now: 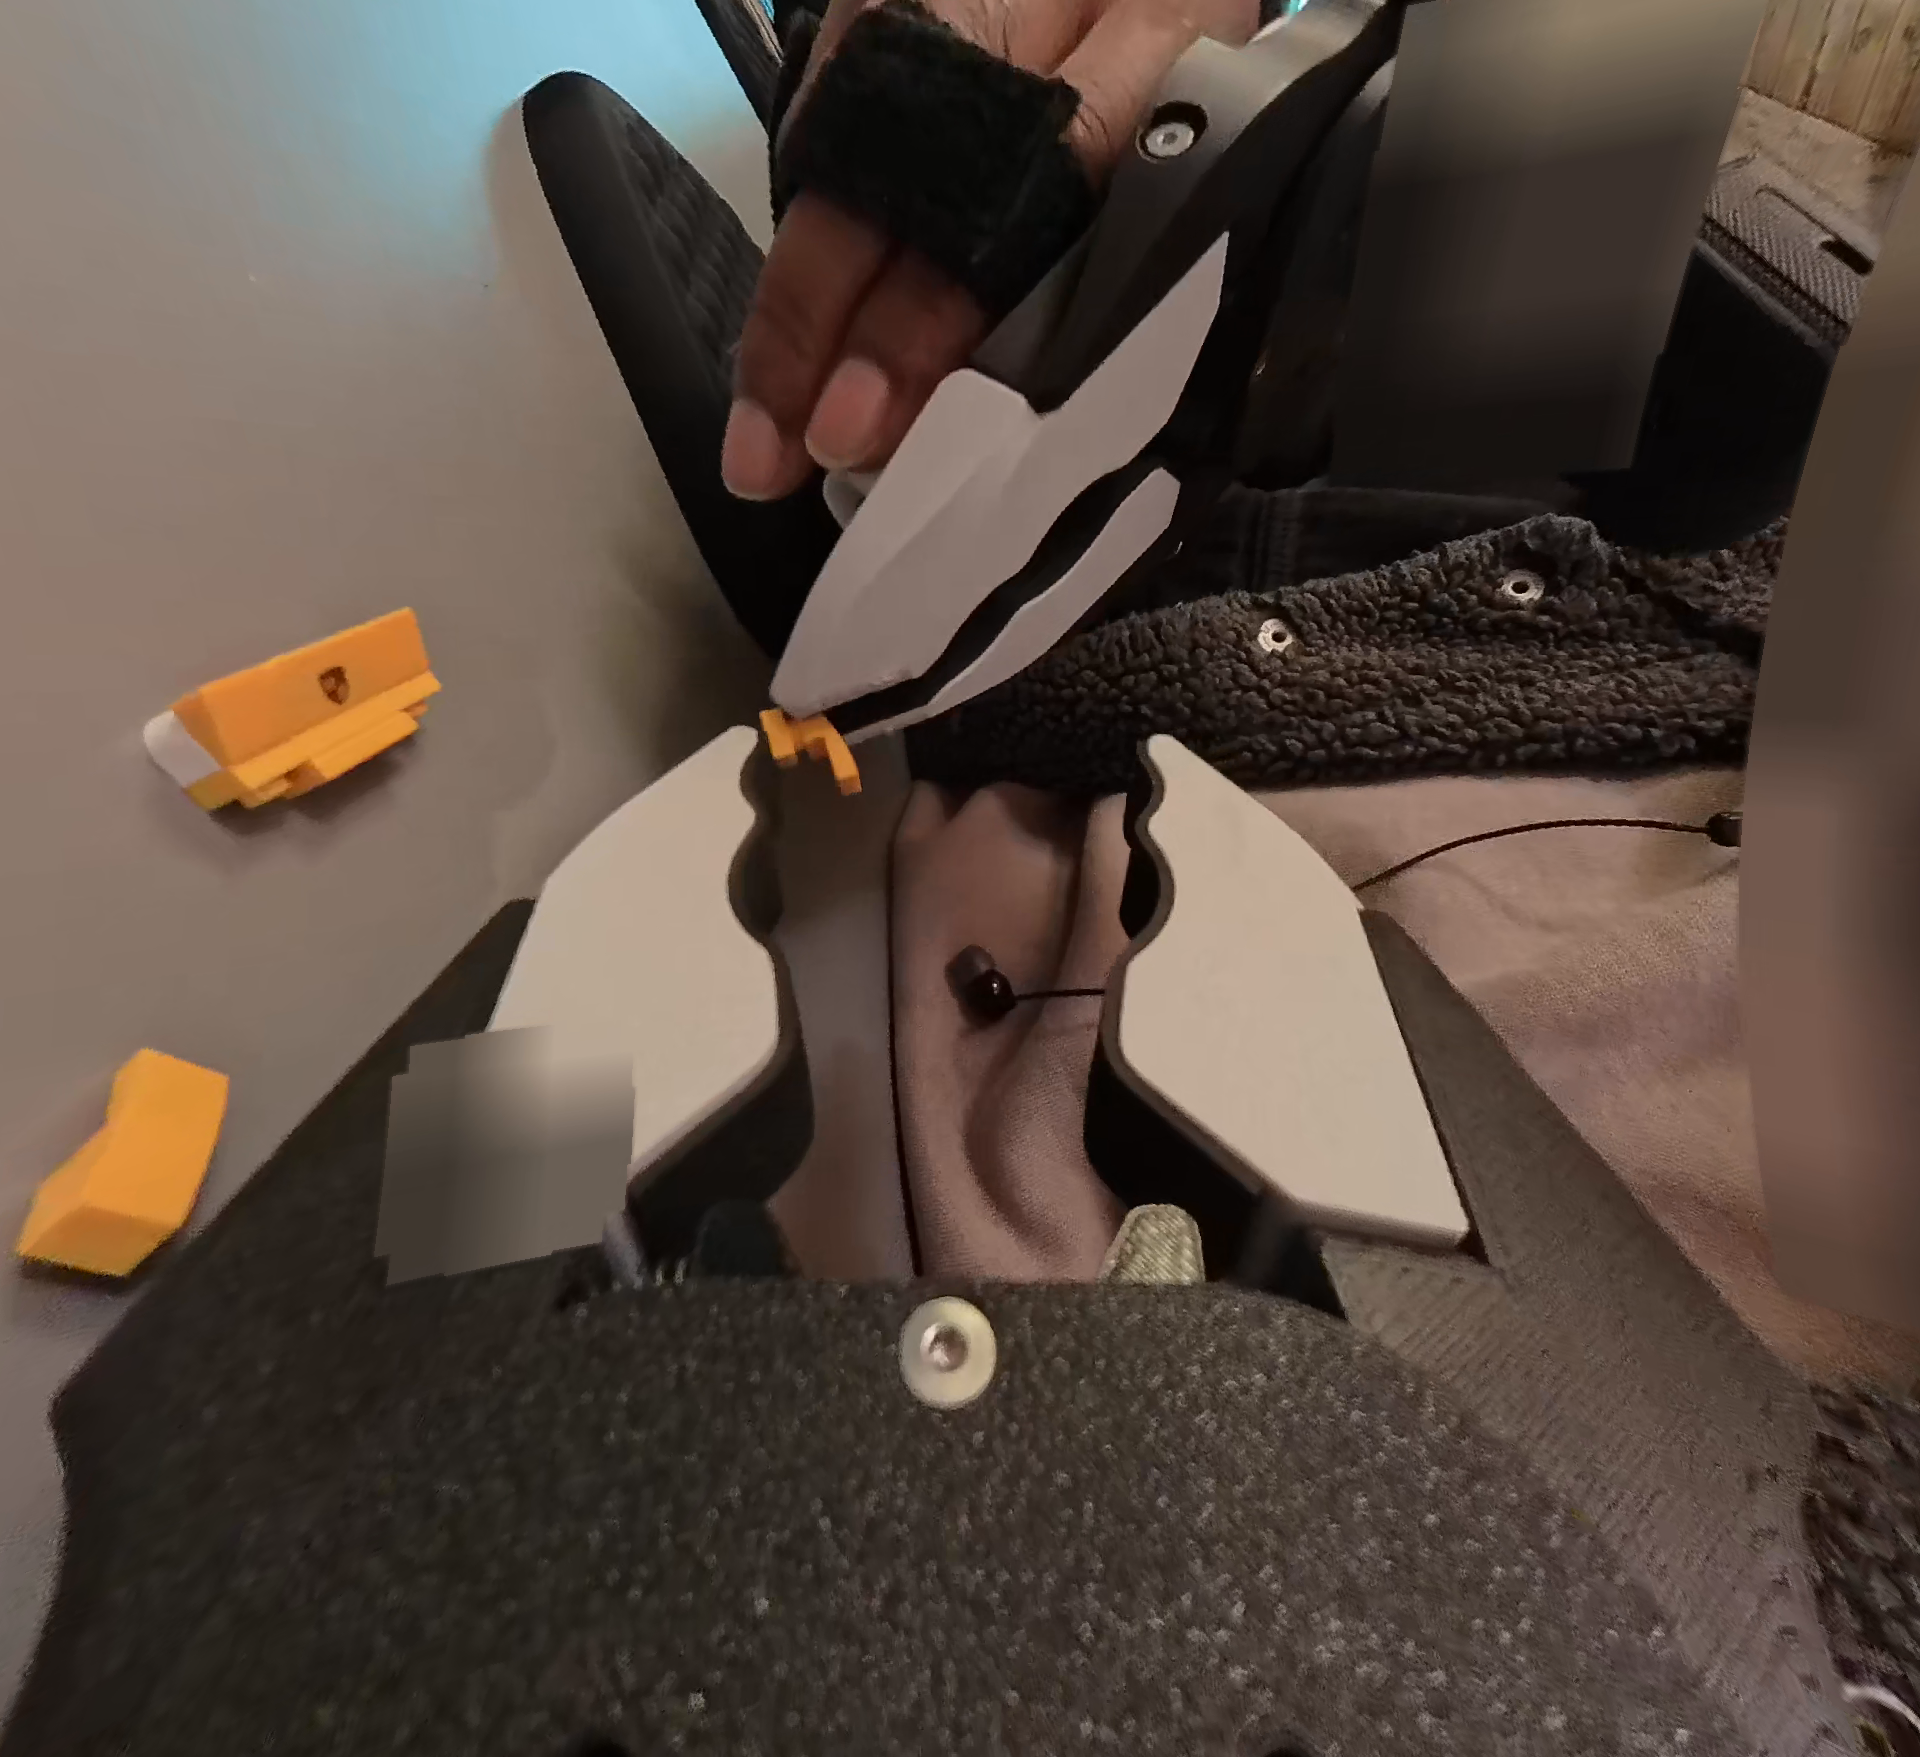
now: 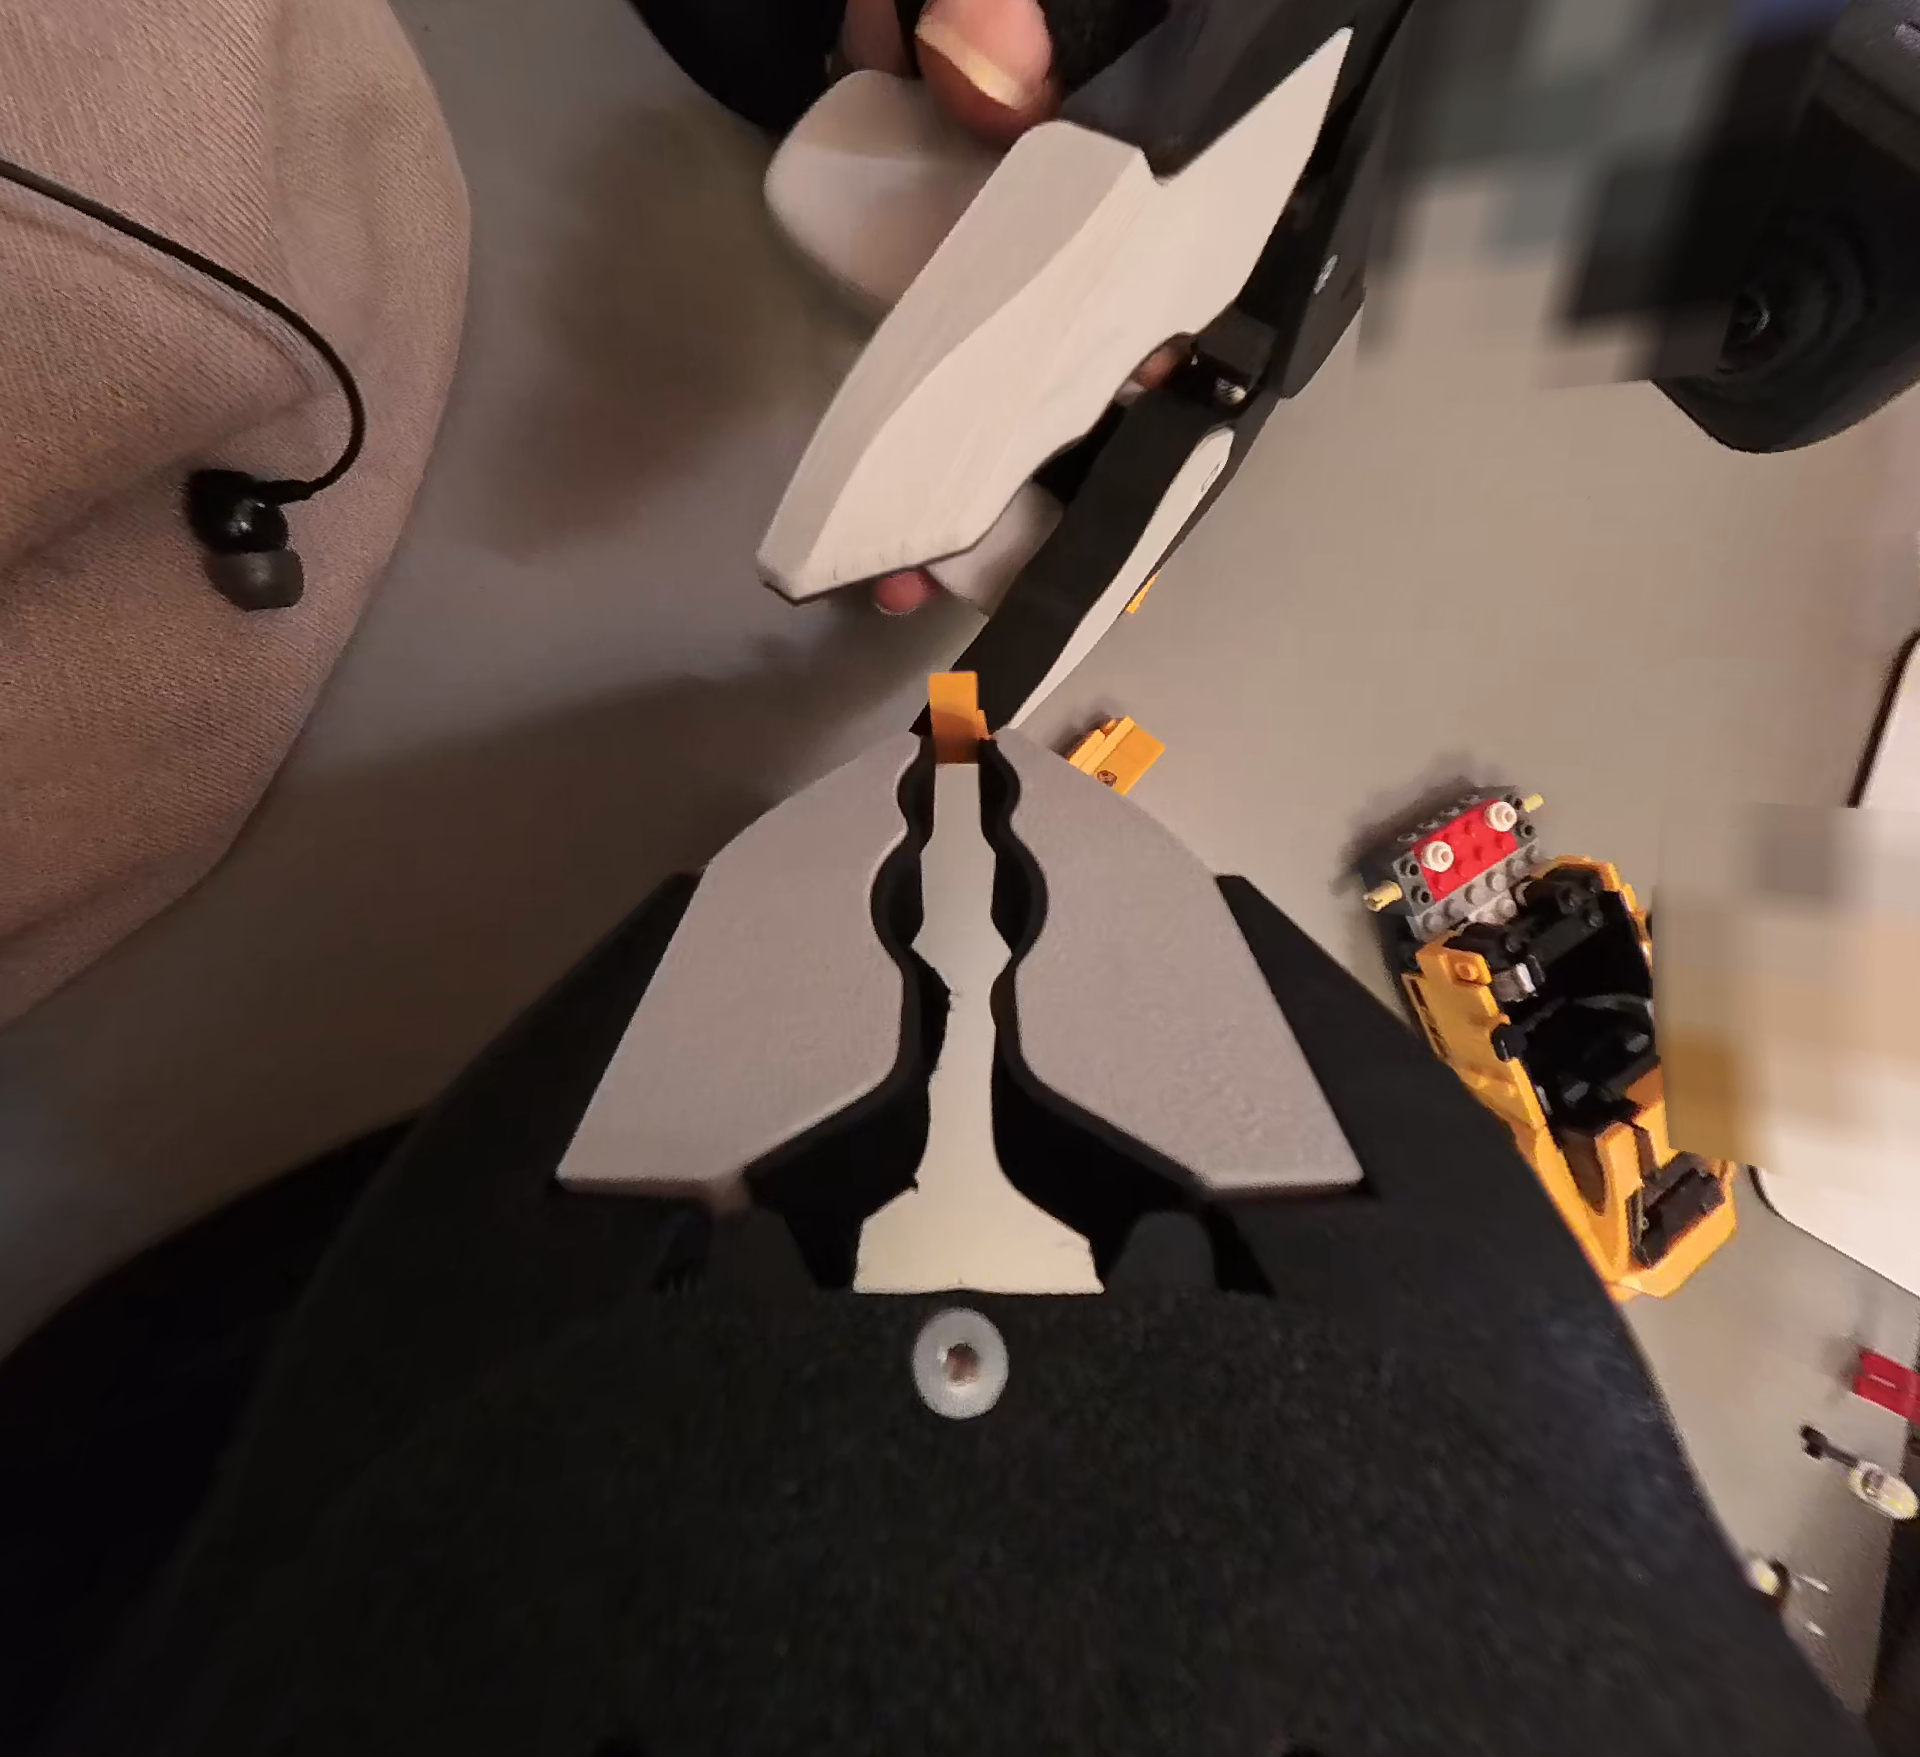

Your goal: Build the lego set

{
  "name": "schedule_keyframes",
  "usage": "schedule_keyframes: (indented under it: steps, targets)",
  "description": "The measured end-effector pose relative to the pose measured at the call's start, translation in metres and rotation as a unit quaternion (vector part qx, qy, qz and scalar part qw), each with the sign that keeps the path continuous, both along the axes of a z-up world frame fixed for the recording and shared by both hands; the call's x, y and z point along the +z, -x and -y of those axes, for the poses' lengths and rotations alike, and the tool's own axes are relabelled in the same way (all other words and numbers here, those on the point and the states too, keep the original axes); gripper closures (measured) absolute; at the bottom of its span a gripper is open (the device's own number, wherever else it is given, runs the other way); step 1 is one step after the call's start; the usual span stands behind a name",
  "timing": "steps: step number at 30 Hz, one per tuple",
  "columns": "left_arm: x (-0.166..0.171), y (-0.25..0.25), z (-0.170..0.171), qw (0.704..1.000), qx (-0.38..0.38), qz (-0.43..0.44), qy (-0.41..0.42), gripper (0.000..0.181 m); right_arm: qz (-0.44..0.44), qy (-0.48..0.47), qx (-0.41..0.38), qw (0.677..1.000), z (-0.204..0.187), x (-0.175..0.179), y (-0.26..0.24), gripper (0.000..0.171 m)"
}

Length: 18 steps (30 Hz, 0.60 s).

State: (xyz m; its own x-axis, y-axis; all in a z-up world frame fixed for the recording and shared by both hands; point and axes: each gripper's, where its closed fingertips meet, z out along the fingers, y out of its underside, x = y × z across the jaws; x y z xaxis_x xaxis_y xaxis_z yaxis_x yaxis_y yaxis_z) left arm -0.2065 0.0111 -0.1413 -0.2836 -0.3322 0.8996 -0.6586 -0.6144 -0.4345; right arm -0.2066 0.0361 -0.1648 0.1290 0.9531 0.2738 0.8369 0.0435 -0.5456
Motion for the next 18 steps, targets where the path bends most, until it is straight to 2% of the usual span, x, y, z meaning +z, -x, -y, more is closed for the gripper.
schedule_keyframes:
  steps: [10, 18]
  targets:
    - [-0.012, 0.0, 0.004, 0.998, -0.005, -0.027, -0.053, 0.132, 0.041, -0.046, 0.028, 0.998, 0.003, -0.004, 0.003, 0.163]
    - [-0.027, 0.002, 0.004, 0.987, -0.009, -0.042, -0.155, 0.162, 0.067, -0.079, 0.06, 0.993, 0.008, -0.003, 0.008, 0.163]
